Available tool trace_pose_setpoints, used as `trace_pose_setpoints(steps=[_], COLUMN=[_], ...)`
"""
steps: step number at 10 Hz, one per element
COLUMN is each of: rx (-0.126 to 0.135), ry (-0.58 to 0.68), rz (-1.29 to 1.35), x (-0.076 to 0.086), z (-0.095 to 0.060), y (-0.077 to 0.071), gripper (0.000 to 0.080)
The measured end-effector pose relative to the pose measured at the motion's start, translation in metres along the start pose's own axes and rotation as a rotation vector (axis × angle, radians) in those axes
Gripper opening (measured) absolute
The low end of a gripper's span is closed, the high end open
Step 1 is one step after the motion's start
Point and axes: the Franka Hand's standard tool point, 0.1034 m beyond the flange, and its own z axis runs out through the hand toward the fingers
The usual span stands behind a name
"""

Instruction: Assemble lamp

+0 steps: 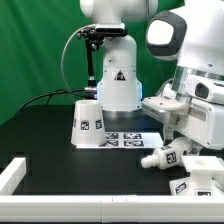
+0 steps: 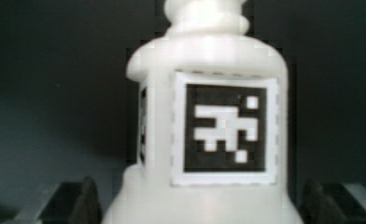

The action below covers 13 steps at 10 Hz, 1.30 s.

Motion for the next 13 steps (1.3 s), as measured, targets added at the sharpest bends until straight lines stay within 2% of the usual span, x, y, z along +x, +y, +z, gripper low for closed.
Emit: trace_pose_setpoints(steps=[2, 3, 4, 6, 7, 8, 11, 13], rx=[-0.007, -0.037, -0.038, -0.008, 0.016, 0.010, 0.030, 0.032], ry=[0.003, 0.021, 0.028, 0.030, 0.018, 0.028, 0.037, 0.038], rz=[0.049, 0.162, 0.322, 0.653, 0.754, 0.841, 1.081, 1.111], x=[-0.001, -0.003, -0.004, -0.006, -0.003, -0.003, -0.001, -0.001], z=[0.000, 0.000, 0.001, -0.007, -0.011, -0.012, -0.009, -0.009], y=[0.000, -0.006, -0.012, -0.016, -0.016, -0.011, -0.013, -0.013], gripper=[0.0557, 0.0557, 0.0557, 0.0556, 0.0556, 0.0550, 0.0521, 0.0508])
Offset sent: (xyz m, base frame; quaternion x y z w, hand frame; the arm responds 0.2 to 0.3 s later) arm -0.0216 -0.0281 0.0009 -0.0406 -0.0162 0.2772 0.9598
